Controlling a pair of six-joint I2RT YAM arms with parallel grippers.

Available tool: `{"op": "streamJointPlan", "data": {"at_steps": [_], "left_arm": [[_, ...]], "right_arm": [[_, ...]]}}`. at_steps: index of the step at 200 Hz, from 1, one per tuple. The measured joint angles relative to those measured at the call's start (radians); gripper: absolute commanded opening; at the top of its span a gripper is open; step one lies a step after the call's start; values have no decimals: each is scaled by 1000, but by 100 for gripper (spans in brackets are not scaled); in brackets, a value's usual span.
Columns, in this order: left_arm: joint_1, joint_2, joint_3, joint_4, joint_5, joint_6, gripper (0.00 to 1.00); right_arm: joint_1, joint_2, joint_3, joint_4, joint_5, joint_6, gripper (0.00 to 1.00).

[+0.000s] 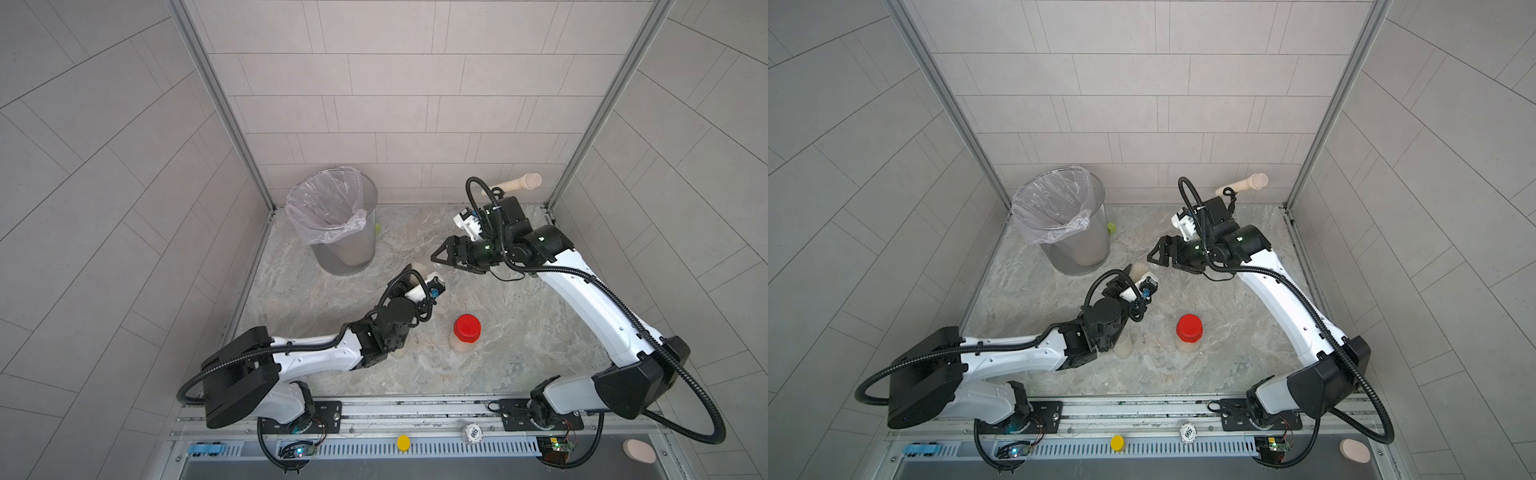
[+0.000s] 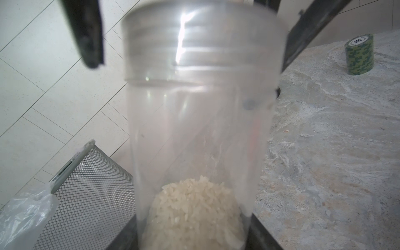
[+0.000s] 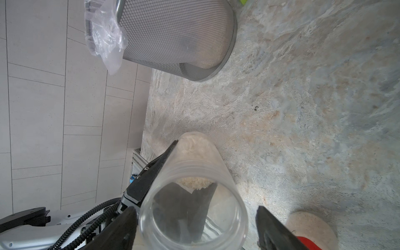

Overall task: Empty moldy rice from jars
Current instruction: Unscrew the lid from the jar.

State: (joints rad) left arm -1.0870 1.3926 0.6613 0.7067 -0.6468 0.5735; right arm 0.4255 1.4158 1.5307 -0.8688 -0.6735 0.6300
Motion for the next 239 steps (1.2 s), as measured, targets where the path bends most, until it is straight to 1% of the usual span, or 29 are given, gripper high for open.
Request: {"op": "streamJointPlan", "data": {"at_steps": [32, 53, 91, 105, 110, 118, 132, 137, 144, 153, 173, 195, 232, 239], "left_arm": [[0, 0, 0, -1, -1, 0, 35], [0, 0, 0, -1, -1, -2, 35], [-3, 0, 0, -7, -2, -9, 35], [-4, 0, 0, -11, -2, -15, 35], [-4, 0, 0, -13, -2, -17, 35], [-5, -1, 0, -13, -1, -20, 35], [-5, -6, 0, -19, 8, -34, 34], [-5, -9, 0, -24, 14, -42, 34], [-4, -15, 0, -32, 23, -58, 34], [-4, -29, -2, -47, 42, -86, 34], [0, -73, -18, -73, 109, -167, 33], [2, -113, -31, -91, 165, -240, 31], [12, -161, -46, -142, 254, -320, 30], [14, -161, -50, -147, 263, -328, 30]], "right_arm": [[0, 0, 0, 0, -3, -2, 84], [0, 2, 0, 0, -10, -7, 80], [6, 16, 3, 0, -16, -27, 65], [7, 18, 5, -2, -17, -36, 55], [8, 19, 8, -5, -17, -39, 49], [8, 21, 13, -12, -15, -45, 44], [10, 29, 28, -26, -16, -69, 41], [10, 32, 35, -34, -17, -84, 38], [10, 35, 43, -43, -20, -114, 32], [11, 41, 58, -59, -25, -159, 29], [18, 57, 103, -106, -30, -281, 28], [30, 71, 154, -157, -34, -446, 28], [69, 74, 183, -210, -3, -748, 30], [76, 74, 177, -213, 7, -801, 32]]}}
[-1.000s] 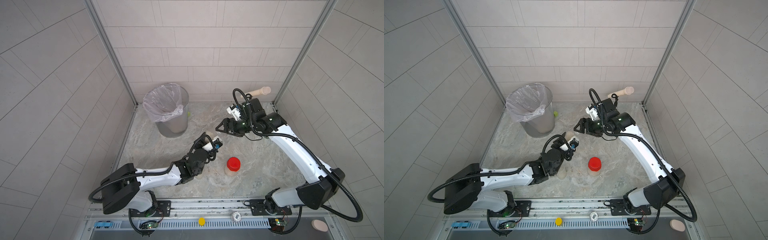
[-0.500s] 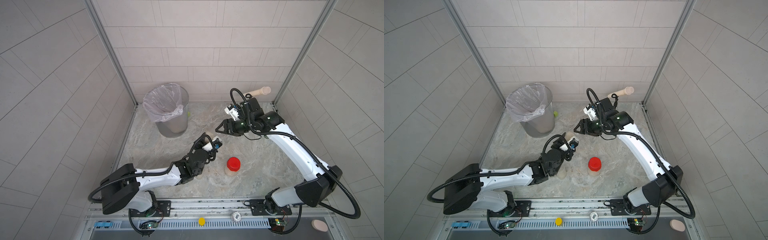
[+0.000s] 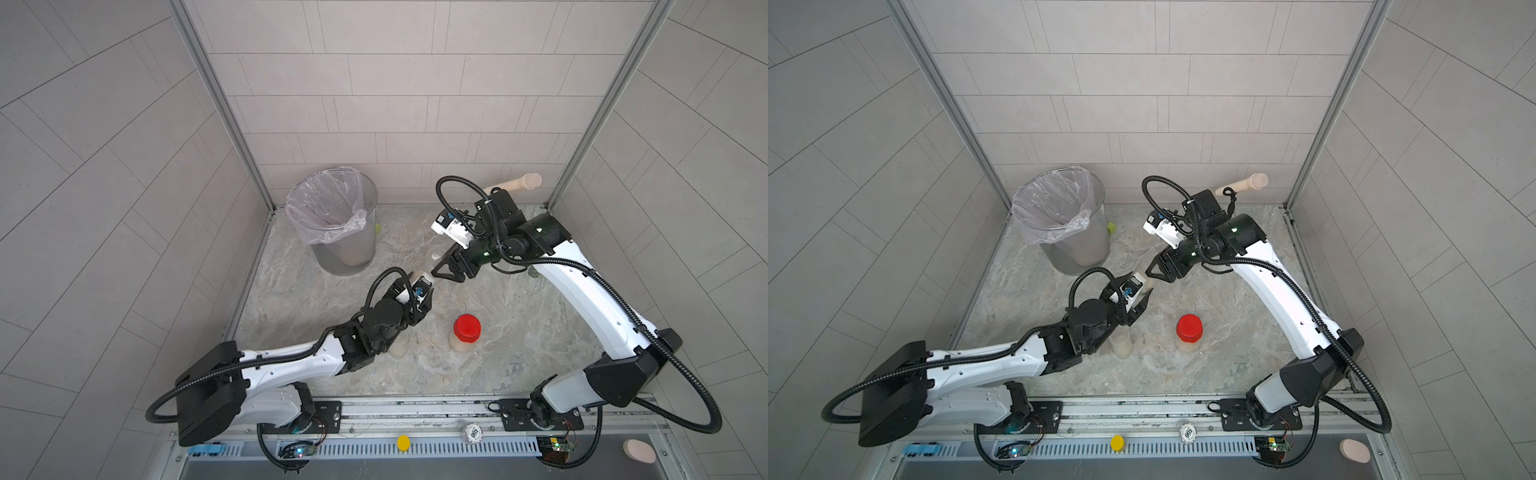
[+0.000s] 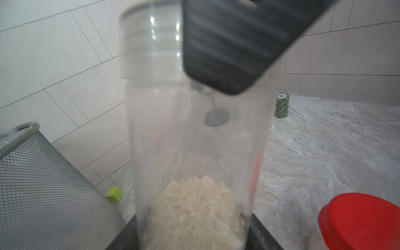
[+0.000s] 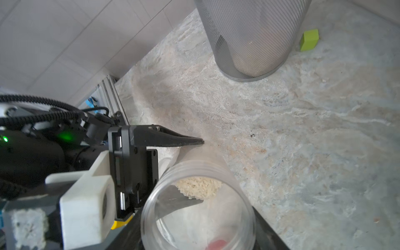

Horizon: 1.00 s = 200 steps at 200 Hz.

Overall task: Empty moldy rice from jars
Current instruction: Unscrew the lid from the jar.

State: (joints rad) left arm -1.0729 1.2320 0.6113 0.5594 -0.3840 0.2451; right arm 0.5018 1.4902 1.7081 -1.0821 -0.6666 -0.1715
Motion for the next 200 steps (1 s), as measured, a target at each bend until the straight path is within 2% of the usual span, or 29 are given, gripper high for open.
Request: {"op": "streamJointPlan", "data": {"at_steps": [27, 48, 81, 120, 133, 138, 167, 189, 200], "left_arm": [[1, 0, -18, -34, 27, -15, 30], [1, -3, -24, -42, 38, -19, 30], [5, -27, -37, -43, 40, -12, 29], [13, -54, -48, -21, 34, -11, 27], [14, -63, -50, -3, 23, -11, 27], [17, -66, -50, 5, 18, -10, 28], [19, -65, -56, 36, -22, 17, 27], [19, -37, -56, 56, -65, 58, 27], [20, -14, -56, 70, -90, 85, 27]], "right_arm": [[14, 1, -35, -11, 20, -146, 38], [17, 3, -39, -21, 22, -215, 46], [19, 3, -37, -20, 10, -262, 67], [-1, -8, -54, -4, -6, -275, 88], [-23, -33, -90, 21, -7, -253, 91], [-35, -47, -106, 31, -10, -241, 98], [-78, -172, -227, 118, -39, -142, 99], [-82, -256, -248, 187, -39, 48, 99], [-85, -270, -217, 211, -10, 203, 98]]}}
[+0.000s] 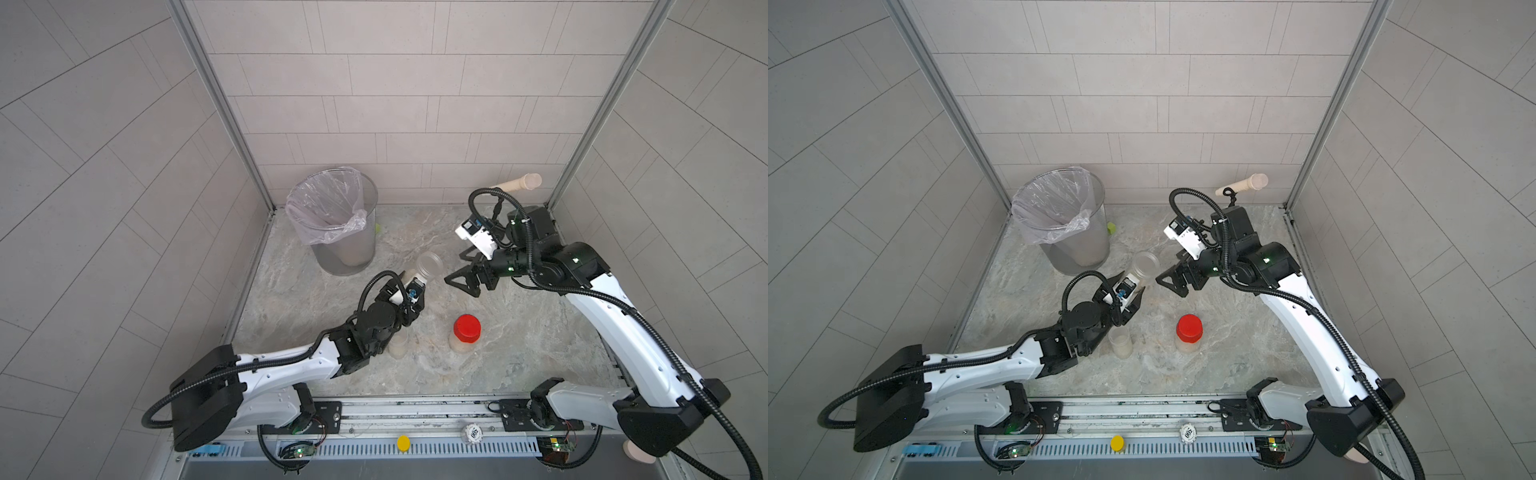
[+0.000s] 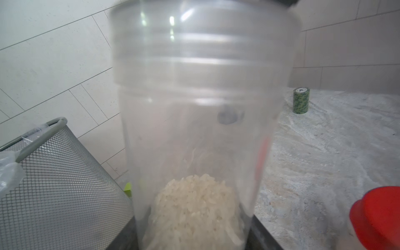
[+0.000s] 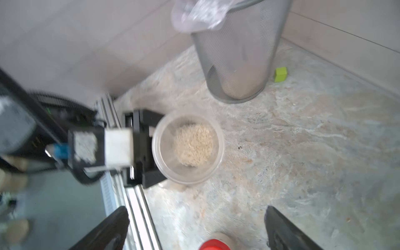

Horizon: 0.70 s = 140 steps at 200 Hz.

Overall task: Empty moldy rice from jars
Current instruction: Unscrew the lid from the jar.

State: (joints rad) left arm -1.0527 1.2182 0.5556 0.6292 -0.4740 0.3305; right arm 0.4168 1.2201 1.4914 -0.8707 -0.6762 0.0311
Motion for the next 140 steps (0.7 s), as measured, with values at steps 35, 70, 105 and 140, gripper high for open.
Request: {"op": "streamJointPlan", "data": {"at_steps": [35, 70, 105, 140], "left_arm": [[1, 64, 2, 47, -68, 76, 27], [1, 98, 13, 91, -101, 131, 27], [1, 99, 18, 115, -118, 142, 28], [1, 100, 19, 129, -123, 142, 27]], "right_arm": [[28, 21, 81, 78, 131, 451, 96], [124, 124, 134, 57, 230, 629, 97], [129, 210, 152, 37, 276, 687, 97], [138, 236, 166, 33, 276, 694, 93]]}}
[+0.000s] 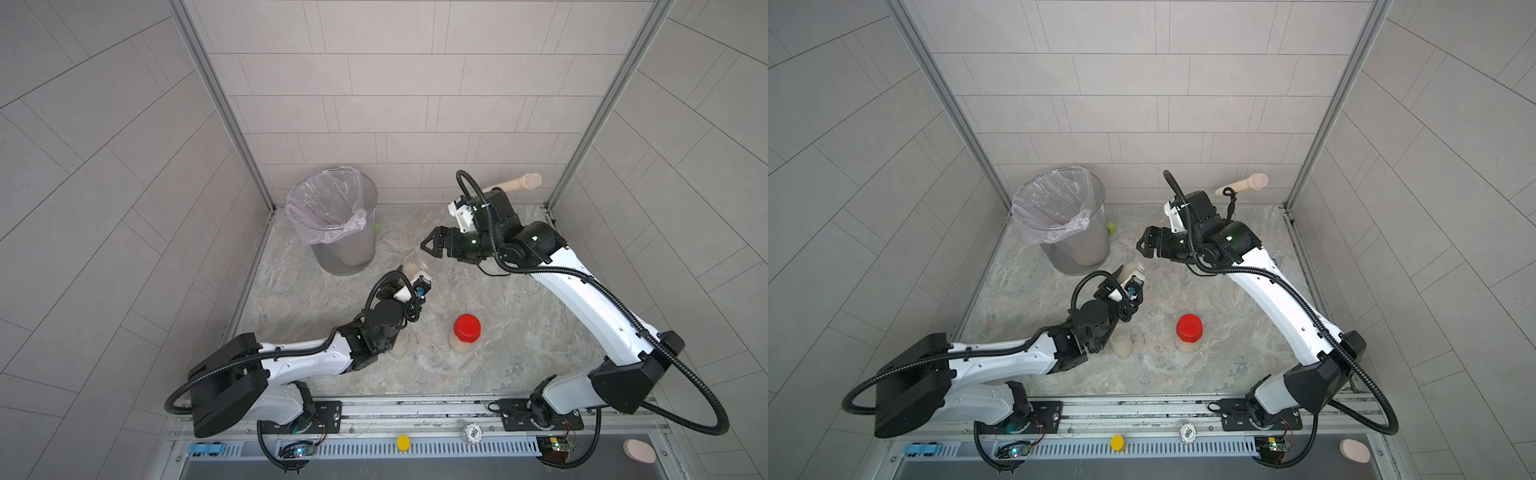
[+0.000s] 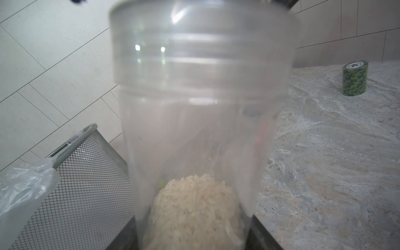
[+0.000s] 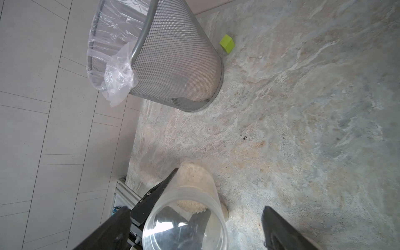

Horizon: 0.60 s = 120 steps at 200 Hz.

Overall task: Empty moldy rice from jars
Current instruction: Unscrew the lid from the jar.

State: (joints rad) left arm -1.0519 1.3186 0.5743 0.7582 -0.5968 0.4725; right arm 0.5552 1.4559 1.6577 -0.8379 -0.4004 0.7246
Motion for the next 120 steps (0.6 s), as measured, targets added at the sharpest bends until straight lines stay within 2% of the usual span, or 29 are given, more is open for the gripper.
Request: {"op": "streamJointPlan", "data": {"at_steps": [38, 99, 120], "left_arm": [[0, 21, 8, 0, -10, 0, 28], [0, 22, 8, -7, -18, -2, 28], [0, 22, 8, -8, -18, -4, 28]], "right_arm": [[10, 3, -1, 0, -29, 5, 90], [58, 26, 28, -68, 0, -55, 87], [60, 26, 28, -78, 2, -71, 81]]}}
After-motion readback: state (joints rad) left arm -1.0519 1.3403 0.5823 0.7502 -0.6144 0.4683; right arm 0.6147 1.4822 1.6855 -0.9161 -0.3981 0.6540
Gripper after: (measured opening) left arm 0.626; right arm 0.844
